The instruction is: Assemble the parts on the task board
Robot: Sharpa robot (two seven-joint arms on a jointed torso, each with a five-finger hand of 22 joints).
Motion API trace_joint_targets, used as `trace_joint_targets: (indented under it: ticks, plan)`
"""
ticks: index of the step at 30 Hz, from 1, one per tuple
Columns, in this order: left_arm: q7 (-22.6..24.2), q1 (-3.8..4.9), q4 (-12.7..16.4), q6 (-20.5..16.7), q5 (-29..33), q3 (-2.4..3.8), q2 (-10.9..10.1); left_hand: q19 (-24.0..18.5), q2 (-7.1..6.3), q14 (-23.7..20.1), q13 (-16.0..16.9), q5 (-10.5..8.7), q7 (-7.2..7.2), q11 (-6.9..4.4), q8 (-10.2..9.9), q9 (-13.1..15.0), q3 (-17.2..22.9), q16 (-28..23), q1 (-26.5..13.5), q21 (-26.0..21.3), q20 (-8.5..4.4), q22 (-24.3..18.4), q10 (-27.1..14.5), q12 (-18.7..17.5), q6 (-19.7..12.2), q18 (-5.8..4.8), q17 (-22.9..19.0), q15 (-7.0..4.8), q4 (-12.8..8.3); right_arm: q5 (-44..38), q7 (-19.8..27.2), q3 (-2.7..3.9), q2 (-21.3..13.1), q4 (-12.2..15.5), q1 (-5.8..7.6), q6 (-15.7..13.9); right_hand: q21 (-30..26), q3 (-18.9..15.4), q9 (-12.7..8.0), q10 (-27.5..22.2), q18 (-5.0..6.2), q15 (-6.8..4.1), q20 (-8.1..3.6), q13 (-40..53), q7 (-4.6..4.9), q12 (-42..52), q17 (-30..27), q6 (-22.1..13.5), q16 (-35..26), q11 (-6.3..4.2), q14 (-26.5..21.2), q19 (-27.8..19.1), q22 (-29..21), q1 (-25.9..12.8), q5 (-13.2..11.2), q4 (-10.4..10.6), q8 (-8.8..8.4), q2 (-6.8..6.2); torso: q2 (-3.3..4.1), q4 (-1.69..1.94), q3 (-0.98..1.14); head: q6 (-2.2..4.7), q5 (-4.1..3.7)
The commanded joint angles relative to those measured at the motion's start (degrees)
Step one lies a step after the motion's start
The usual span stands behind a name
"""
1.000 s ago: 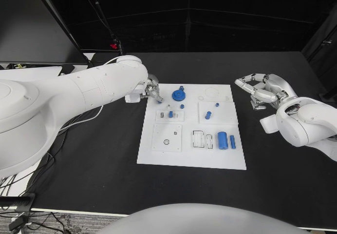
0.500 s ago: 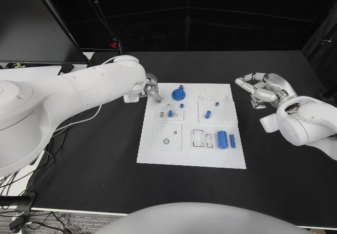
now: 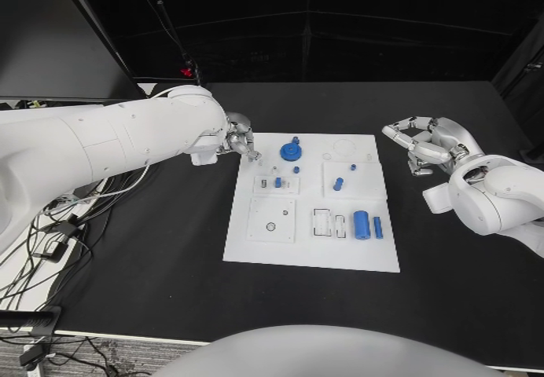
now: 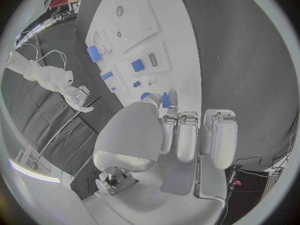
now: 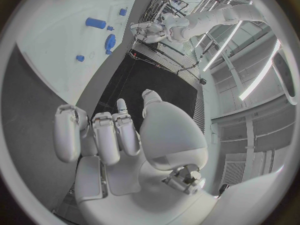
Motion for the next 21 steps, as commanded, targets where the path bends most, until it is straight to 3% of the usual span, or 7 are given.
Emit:
trace_joint_targets:
  ticks: [1, 6, 12, 21]
  plan:
    - [-1.85, 0.22, 2.48, -2.00, 1.48, 0.02, -1.12, 5.98, 3.42, 6.09, 14.95, 0.24, -0.55, -0.31, 0.35, 0.06, 0.52, 0.05, 2.73, 0.18, -0.45, 15.09, 5.88, -0.40, 1.06, -0.81, 15.10, -0.33, -0.05, 0.02, 0.22, 0.03, -0.01, 0.01, 0.06, -0.30, -0.31, -0.36, -0.06, 5.86, 0.98, 0.31, 0.31, 15.06, 4.09, 0.14, 15.10, -0.37, 0.14, 0.39, 6.06, -0.28, 11.44, -0.08, 0.23, 0.11, 0.34, 0.47, 0.01, 0.15, 0.04, -0.15, 0.15]
    - [-2.55, 0.26, 4.96, -0.96, 2.76, 0.01, -2.41, 5.98, 3.24, 6.09, 14.95, 0.24, -0.56, -0.32, 0.37, 0.07, 0.61, 0.05, 2.63, 0.18, -0.45, 15.09, 5.88, -0.40, 1.11, -0.81, 15.10, -0.33, -0.07, 0.02, 0.27, 0.03, 0.13, -0.04, 0.06, -0.24, -0.31, -0.36, -0.06, 5.86, 0.98, 0.31, 0.31, 15.06, 4.09, 0.14, 15.10, -0.37, 0.14, 0.39, 6.06, -0.28, 11.44, -0.08, 0.23, 0.11, 0.34, 0.47, 0.01, -0.07, -0.03, -0.17, 0.50]
    - [-4.05, 0.14, 7.73, 1.42, 3.33, 0.01, -3.63, 5.98, 3.16, 6.09, 14.95, 0.29, -0.57, -0.32, 0.38, 0.07, 0.73, 0.05, 2.54, 0.18, -0.45, 15.09, 5.88, -0.40, 1.16, -0.81, 15.10, -0.34, -0.06, 0.02, 0.33, 0.03, 0.16, -0.05, 0.06, -0.20, -0.40, -0.38, -0.10, 5.86, 1.01, 0.32, 0.32, 15.06, 4.10, 0.14, 15.10, -0.41, 0.14, 0.40, 6.06, -0.36, 11.41, 0.00, 0.28, 0.11, 0.41, 0.58, 0.00, -0.03, -0.01, -0.24, 0.42]
    - [-5.79, -0.22, 9.43, 2.64, 3.47, 0.00, -3.86, 5.98, 3.09, 6.09, 14.95, 0.39, -0.57, -0.33, 0.37, 0.07, 0.90, 0.05, 2.39, 0.18, -0.46, 15.09, 5.88, -0.40, 1.20, -0.81, 15.10, -0.34, -0.06, 0.02, 0.35, 0.03, 0.08, -0.03, 0.05, -0.18, -0.40, -0.38, -0.10, 5.86, 1.01, 0.32, 0.32, 15.06, 4.10, 0.14, 15.10, -0.41, 0.14, 0.40, 6.06, -0.36, 11.41, 0.00, 0.28, 0.11, 0.41, 0.58, 0.03, -0.10, -0.03, -0.43, 0.47]
